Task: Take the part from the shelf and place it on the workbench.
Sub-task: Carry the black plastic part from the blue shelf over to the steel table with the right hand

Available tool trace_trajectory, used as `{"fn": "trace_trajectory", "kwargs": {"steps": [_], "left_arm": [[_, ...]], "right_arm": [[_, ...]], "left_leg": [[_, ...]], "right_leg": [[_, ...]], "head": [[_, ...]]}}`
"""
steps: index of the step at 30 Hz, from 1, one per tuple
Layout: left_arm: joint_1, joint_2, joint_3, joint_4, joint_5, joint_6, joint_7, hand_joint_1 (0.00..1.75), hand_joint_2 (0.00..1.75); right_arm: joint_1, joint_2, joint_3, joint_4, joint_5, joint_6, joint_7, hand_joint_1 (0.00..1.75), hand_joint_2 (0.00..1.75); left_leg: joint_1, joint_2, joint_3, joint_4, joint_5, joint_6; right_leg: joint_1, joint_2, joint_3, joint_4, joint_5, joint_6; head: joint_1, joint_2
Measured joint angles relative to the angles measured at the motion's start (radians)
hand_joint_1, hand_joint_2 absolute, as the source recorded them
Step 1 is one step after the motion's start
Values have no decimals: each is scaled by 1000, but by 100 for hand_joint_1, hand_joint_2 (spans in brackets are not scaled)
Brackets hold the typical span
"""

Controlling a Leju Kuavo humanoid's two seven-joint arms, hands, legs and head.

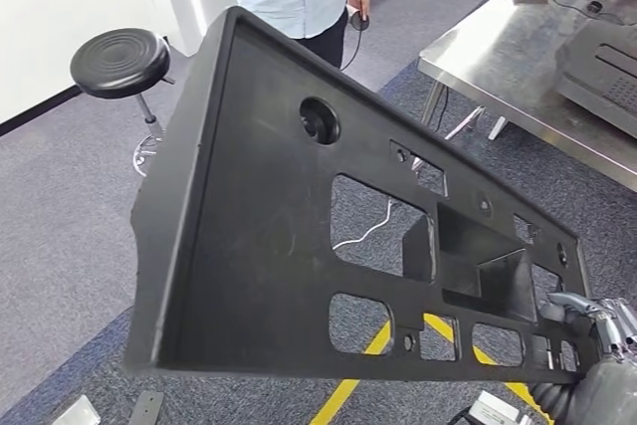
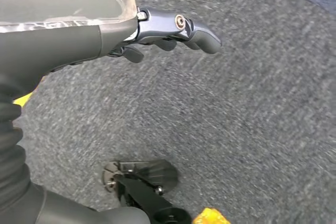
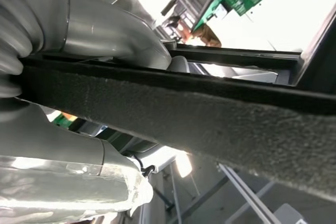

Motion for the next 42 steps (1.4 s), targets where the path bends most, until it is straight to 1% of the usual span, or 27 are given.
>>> {"fn": "trace_trajectory", "kwargs": {"steps": [1, 3, 5, 7, 9, 11, 12, 13, 14, 15, 17, 19, 21, 23, 24, 26, 27, 28, 29, 30, 31, 33, 35, 37, 38, 40, 42], "left_arm": [[-1, 0, 0, 0, 0, 0, 0, 0, 175], [-2, 1, 0, 0, 0, 0, 0, 0, 175], [-1, 2, 1, 0, 0, 0, 0, 0, 175], [-3, 1, 1, 0, 0, 0, -1, 0, 175], [-5, 0, 1, 0, 0, 0, -1, 0, 175], [-2, 0, 1, 0, -1, 0, -1, 0, 175], [-2, 0, 2, 0, -1, 1, -1, 0, 175], [-2, 0, 2, 0, -1, 1, -1, 0, 175], [-2, 0, 2, 0, -1, 1, -1, 0, 175], [-3, 0, 2, 0, -2, 1, -1, 0, 175], [-4, -1, 2, 0, -3, 1, -1, 0, 175], [-3, -1, 2, 0, -4, 1, -1, 0, 175], [-3, -1, 2, 0, -4, 1, -1, 0, 175], [-6, -1, 2, 0, -4, 1, -2, 0, 175], [-8, -1, 2, 0, -4, 1, -2, 0, 175], [-6, -1, 2, 0, -5, 1, -2, 0, 175], [-3, -1, 2, 0, -5, 1, -2, 0, 175], [-1, -1, 2, 0, -5, 1, -2, 0, 175], [-1, -1, 3, 0, -5, 1, -2, 0, 175], [-1, -1, 3, 0, -5, 1, -2, 0, 175], [-2, -1, 3, 0, -5, 1, -2, 0, 175], [-3, 0, 3, 0, -5, 1, -2, 0, 175], [-4, 1, 3, 0, -5, 1, -3, 0, 175], [-5, 1, 3, 0, -5, 1, -3, 0, 175], [-6, 1, 3, 0, -6, 1, -3, 0, 175], [-7, 0, 3, 0, -6, 1, -4, 0, 175], [-4, 0, 3, 0, -7, 1, -4, 0, 175]], "right_arm": [[0, 0, 0, 0, 0, 0, 0, 175, 175], [-1, 0, 0, 0, 0, 0, 0, 175, 175], [0, 0, 0, 0, -1, 0, 0, 175, 175], [1, 0, -1, -1, -2, 0, 0, 175, 175], [0, -1, -1, -1, -4, 0, 0, 175, 175], [-1, -1, -1, -1, -7, 0, 0, 175, 175], [0, -1, -2, 0, -8, 0, 0, 175, 175], [0, -1, -2, 0, -8, 0, 0, 175, 175], [0, -1, -3, 1, -9, 0, 0, 175, 175], [0, -1, -4, 1, -8, 0, 0, 175, 175], [-1, -1, -4, 0, -6, 0, 0, 175, 175], [-1, -1, -5, 0, -4, 0, 0, 175, 175], [0, -1, -6, 0, -1, 0, 0, 175, 175], [0, -1, -7, -1, 0, 0, 0, 175, 175], [-1, 0, -7, 0, 0, 0, 0, 175, 175], [-2, 0, -6, 1, 0, 0, 0, 175, 175], [-2, 1, -6, 2, 0, 0, 0, 175, 175], [-2, 1, -6, 3, 0, 0, 0, 175, 175], [-2, 1, -6, 5, 0, 0, 0, 175, 175], [-2, 1, -6, 6, 0, 0, 0, 175, 175], [-2, 1, -6, 7, 0, 0, 0, 175, 175], [-3, 1, -7, 8, -2, 0, 0, 175, 175], [-3, 1, -7, 9, -3, 0, 0, 175, 175], [-2, 0, -8, 9, -3, 0, 0, 175, 175], [-2, 0, -8, 9, -3, 0, 0, 175, 175], [-5, 0, -9, 9, -3, 0, 0, 175, 175], [-7, -1, -9, 9, -3, 0, 0, 175, 175]], "left_leg": [[-2, -11, 26, -64, 35, 6], [-5, -30, 61, -153, 64, 14], [-7, -31, 68, -170, 57, 16], [-3, -25, 71, -177, 60, 23], [2, -14, 76, -184, 62, 29], [4, 1, 79, -186, 59, 31], [5, 9, 81, -186, 57, 31], [6, 17, 83, -185, 54, 30], [7, 24, 88, -185, 50, 28], [8, 31, 94, -186, 46, 24], [8, 42, 106, -186, 37, 15], [5, 55, 111, -186, 31, 4], [4, 72, 117, -191, 27, -7], [7, 62, 115, -172, 6, -17], [8, 47, 100, -135, -18, -19], [7, 16, 35, 1, -80, -19], [7, 10, 1, 64, -100, -19], [6, 8, -21, 98, -101, -18], [5, 6, -25, 93, -82, -16], [5, 4, -10, 47, -45, -12], [5, -4, 16, -21, -1, -8], [5, -35, 64, -136, 51, 0], [3, -53, 78, -172, 53, 4], [4, -45, 81, -182, 55, 10], [6, -39, 84, -185, 56, 15], [11, -25, 88, -190, 57, 22], [11, -9, 90, -190, 54, 25]], "right_leg": [[3, 7, 4, 2, -4, 2], [4, 18, 4, 6, -10, 9], [2, 26, -1, 7, -11, 16], [1, 17, -4, 16, -22, 27], [-2, -8, -35, 85, -67, 41], [-10, -24, -102, 216, -124, 53], [-14, -27, -131, 267, -136, 57], [-18, -30, -145, 286, -128, 61], [-21, -34, -140, 264, -101, 64], [-23, -42, -115, 206, -60, 65], [-18, -79, -56, 75, 4, 62], [-10, -103, -33, 16, 15, 49], [-6, -90, -34, 9, 10, 35], [-10, -72, -31, 2, 14, 21], [-12, -64, -28, -1, 15, 15], [-12, -46, -26, -2, 14, 5], [-11, -36, -25, -2, 13, 3], [-9, -25, -23, -1, 12, 2], [-8, -14, -20, -1, 10, 2], [-8, -3, -15, -1, 8, 2], [-7, 8, -10, 0, 5, 3], [-6, 25, -7, 4, 0, 9], [-8, 39, -11, 7, -2, 19], [-11, 43, -14, 7, -4, 30], [-10, 33, -18, 19, -15, 37], [-12, -2, -53, 98, -62, 49], [-19, -24, -119, 230, -118, 61]], "head": [[0, 0], [1, 0], [1, 0], [1, 0], [4, 0], [5, 0], [5, 0], [5, 0], [5, 0], [5, 0], [5, 0], [4, 0], [3, 0], [3, 0], [1, 0], [0, 0], [-1, 0], [-1, 0], [-1, 0], [-1, 0], [-1, 0], [0, 0], [0, 0], [0, 0], [1, 0], [4, 0], [6, 0]]}}
